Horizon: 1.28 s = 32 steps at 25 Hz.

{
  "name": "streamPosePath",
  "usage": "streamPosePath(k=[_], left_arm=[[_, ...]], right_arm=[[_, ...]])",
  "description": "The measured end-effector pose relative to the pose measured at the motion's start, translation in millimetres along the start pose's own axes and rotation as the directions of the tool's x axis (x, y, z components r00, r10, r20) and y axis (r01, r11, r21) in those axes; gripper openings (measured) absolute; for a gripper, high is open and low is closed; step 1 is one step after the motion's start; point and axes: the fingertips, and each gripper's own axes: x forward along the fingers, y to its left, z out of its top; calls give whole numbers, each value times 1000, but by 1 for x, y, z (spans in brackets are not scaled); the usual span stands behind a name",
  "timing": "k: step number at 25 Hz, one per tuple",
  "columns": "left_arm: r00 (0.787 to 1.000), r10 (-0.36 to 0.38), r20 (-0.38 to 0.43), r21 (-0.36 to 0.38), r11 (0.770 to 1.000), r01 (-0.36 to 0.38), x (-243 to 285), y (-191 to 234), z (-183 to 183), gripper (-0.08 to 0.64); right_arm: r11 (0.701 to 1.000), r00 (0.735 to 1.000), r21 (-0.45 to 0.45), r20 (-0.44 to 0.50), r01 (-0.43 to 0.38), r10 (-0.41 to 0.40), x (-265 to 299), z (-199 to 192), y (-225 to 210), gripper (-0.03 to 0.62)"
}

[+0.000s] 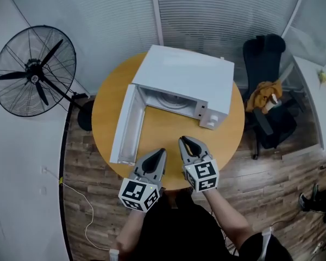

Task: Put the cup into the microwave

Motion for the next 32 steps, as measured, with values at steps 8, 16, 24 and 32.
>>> streamPosePath(k=[8,16,24,32], left_arm=[[994,-114,-5,16,993,114,-23,0,9,-5],[982,-189,8,51,981,189,-50,6,21,-5],[971,-238,3,54,970,238,-74,12,15,-5],[965,-262,7,55,964,262,-89,8,13,-5]], right_arm=[[996,995,-44,70,71,-68,-37,37,41,15],[989,980,-52,148,139,-130,-73,66,76,9],[984,968,-21,180,179,-173,-95,61,103,6],[981,970,-38,164,189,-180,-100,51,121,5]])
